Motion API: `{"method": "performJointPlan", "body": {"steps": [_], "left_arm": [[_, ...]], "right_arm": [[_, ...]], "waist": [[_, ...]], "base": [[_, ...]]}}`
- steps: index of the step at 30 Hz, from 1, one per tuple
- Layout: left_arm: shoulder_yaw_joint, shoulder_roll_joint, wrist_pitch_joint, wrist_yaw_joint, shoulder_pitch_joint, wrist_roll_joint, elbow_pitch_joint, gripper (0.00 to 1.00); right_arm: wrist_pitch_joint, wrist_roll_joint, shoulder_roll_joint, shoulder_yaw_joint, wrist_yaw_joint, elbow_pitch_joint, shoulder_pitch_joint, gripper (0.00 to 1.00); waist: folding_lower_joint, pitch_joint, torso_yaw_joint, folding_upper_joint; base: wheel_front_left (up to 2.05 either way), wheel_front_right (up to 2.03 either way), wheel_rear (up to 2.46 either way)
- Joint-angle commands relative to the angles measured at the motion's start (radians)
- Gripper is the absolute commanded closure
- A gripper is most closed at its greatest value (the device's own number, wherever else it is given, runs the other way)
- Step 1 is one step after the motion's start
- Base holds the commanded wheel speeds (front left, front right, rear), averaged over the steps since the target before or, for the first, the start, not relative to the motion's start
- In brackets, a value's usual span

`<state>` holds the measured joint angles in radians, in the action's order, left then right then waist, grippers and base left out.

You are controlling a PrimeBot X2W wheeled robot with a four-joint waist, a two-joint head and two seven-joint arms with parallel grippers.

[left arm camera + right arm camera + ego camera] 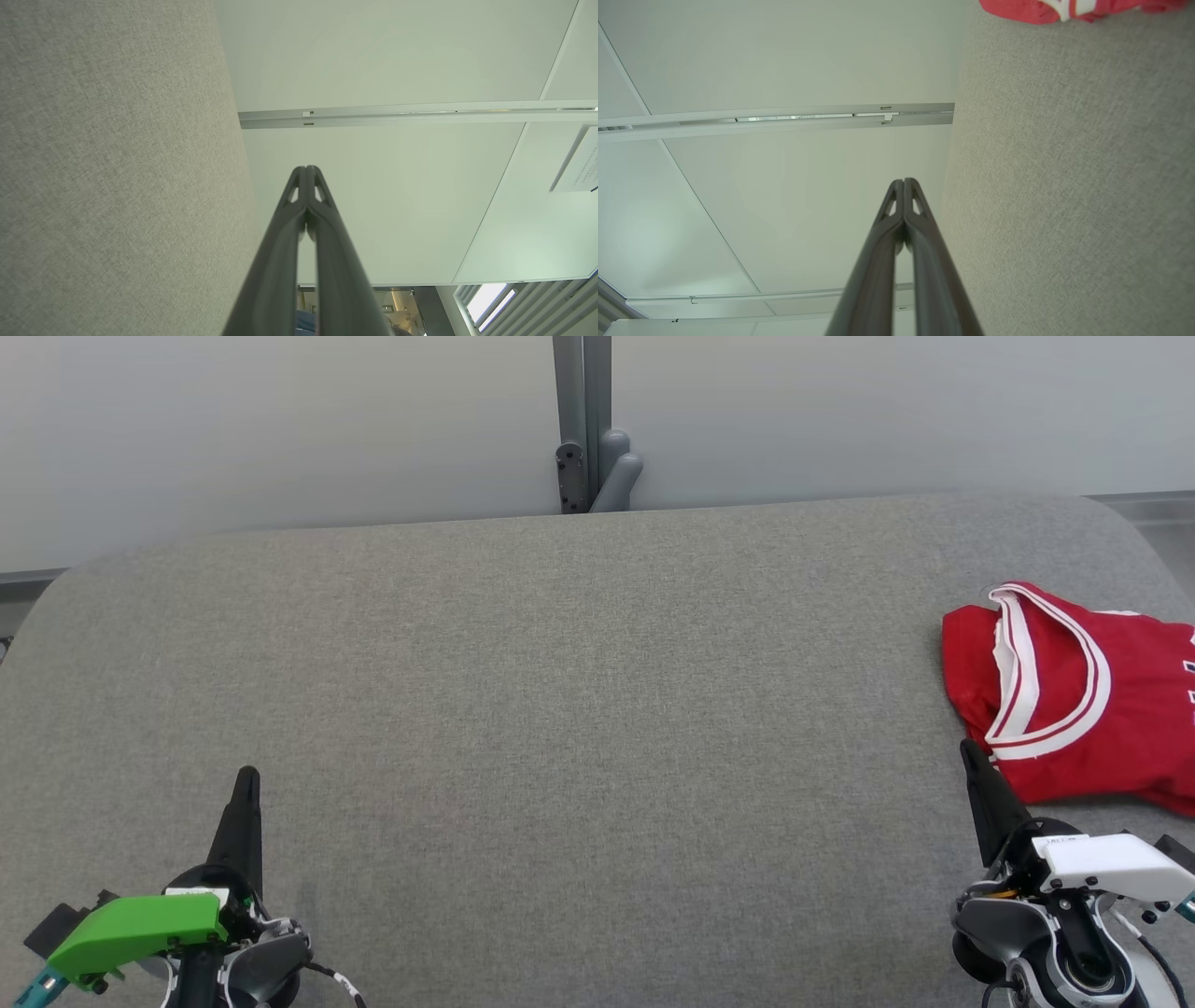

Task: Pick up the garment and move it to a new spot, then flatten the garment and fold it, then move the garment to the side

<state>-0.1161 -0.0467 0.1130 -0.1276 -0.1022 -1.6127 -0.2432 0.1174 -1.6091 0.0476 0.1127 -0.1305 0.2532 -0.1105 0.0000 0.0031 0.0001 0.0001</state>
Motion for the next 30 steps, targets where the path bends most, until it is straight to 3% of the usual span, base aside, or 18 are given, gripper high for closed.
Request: {"method": "performJointPlan", "body": {"steps": [1, 30], "left_arm": [[-0.002, -0.007, 0.000, -0.007, -0.010, -0.001, 0.002, 1.00], [-0.002, -0.007, 0.000, -0.007, -0.010, -0.001, 0.002, 1.00]], "right_arm": [[0.003, -0.006, 0.005, 0.002, 0.000, -0.004, -0.010, 1.00], [0.003, -0.006, 0.005, 0.002, 0.000, -0.004, -0.010, 1.00]], "waist": [[0.0000, 0.000, 0.000, -0.0001], [0.0000, 0.000, 0.000, -0.0001]], "base": [[0.00, 0.00, 0.00], [0.00, 0.00, 0.00]]}}
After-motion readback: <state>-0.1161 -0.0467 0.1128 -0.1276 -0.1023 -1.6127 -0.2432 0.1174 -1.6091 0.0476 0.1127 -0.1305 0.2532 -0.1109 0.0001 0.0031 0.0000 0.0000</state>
